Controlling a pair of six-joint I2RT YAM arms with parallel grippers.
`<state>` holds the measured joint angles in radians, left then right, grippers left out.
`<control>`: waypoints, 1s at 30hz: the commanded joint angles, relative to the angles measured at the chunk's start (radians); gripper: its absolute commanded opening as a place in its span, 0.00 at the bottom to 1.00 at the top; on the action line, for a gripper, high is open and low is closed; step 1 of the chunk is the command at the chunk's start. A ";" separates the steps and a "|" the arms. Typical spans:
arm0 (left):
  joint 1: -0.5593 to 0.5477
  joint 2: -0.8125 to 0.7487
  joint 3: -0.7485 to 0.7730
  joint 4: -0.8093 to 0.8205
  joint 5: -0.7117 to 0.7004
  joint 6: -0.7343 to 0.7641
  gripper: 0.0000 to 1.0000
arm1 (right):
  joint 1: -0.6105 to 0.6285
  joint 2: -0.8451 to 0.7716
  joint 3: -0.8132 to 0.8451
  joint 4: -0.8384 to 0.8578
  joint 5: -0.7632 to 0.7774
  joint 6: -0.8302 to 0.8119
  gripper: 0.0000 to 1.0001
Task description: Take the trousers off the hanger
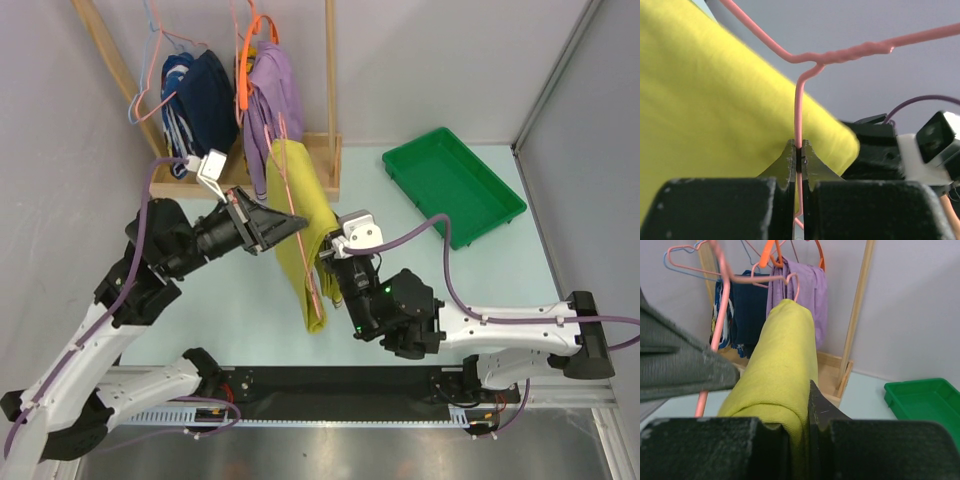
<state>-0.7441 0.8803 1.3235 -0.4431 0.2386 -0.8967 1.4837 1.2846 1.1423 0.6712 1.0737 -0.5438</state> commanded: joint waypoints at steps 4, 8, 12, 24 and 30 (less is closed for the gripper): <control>0.000 -0.076 -0.084 0.029 -0.039 0.070 0.00 | -0.007 -0.062 0.149 0.136 0.000 0.002 0.00; 0.000 -0.104 -0.118 0.003 -0.074 0.096 0.00 | -0.007 -0.068 0.189 0.108 -0.004 -0.007 0.00; 0.000 -0.122 -0.158 -0.005 -0.099 0.110 0.00 | -0.003 -0.090 0.229 0.085 -0.015 0.005 0.00; 0.005 -0.148 -0.195 -0.039 -0.168 0.148 0.00 | 0.023 -0.137 0.266 0.119 -0.032 -0.074 0.00; 0.005 -0.173 -0.228 -0.066 -0.159 0.166 0.00 | -0.002 -0.156 0.310 0.105 -0.017 -0.105 0.00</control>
<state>-0.7437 0.7311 1.1175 -0.4957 0.0998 -0.7837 1.4990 1.1938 1.3396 0.6777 1.1141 -0.6415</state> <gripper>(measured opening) 0.022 0.121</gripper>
